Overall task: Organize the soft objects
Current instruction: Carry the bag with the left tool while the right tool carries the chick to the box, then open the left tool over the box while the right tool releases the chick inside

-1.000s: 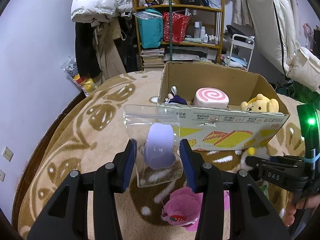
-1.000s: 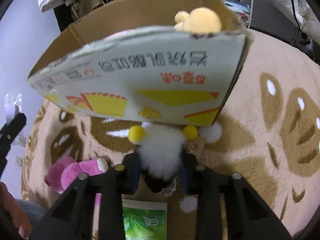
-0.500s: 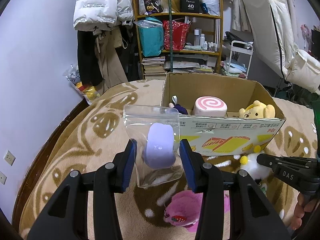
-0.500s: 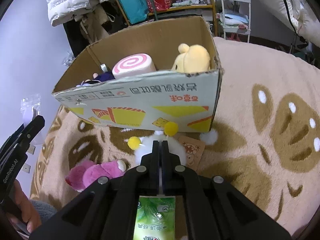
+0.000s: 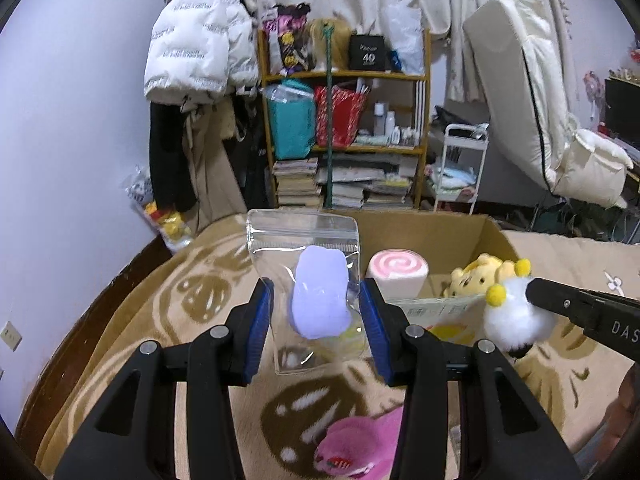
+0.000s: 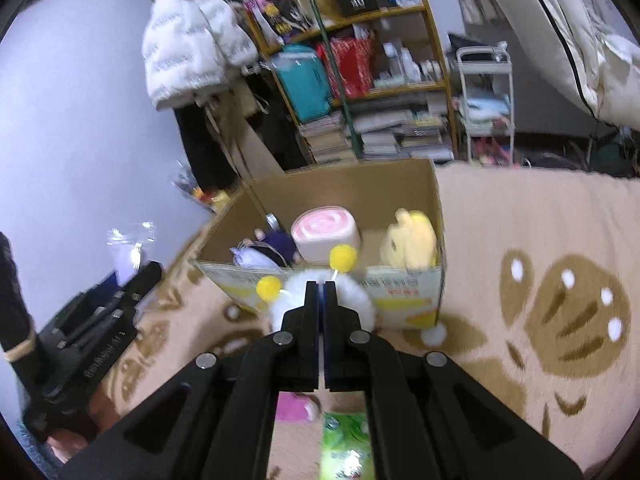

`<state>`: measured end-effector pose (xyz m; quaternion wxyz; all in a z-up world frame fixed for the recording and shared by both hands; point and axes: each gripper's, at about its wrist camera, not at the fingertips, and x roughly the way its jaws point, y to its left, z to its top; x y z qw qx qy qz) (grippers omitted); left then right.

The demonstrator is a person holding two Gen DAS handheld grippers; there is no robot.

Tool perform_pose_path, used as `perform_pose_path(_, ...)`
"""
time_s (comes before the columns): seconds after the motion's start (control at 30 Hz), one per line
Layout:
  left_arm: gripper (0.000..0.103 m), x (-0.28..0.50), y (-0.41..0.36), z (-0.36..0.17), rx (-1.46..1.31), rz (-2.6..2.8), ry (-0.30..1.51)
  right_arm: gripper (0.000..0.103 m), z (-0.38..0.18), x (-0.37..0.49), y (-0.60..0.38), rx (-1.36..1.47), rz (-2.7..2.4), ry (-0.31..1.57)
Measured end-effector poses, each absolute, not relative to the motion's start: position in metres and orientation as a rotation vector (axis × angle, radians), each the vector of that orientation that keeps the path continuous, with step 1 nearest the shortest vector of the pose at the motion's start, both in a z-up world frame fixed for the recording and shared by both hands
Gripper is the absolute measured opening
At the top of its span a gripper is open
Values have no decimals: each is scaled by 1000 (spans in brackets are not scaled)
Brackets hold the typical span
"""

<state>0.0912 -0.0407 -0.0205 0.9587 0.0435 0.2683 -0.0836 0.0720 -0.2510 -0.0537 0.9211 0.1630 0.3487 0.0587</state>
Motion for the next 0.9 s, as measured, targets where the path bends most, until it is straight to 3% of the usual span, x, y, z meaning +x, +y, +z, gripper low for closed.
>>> perform_pose_path(0.63,43,153,-75,-15,180,-196,498,2,14,112,-265,309,163,429)
perform_pose_path(0.9,45,174,-81,-44,187,-192,595,2,-12,129,-264,293,134,494)
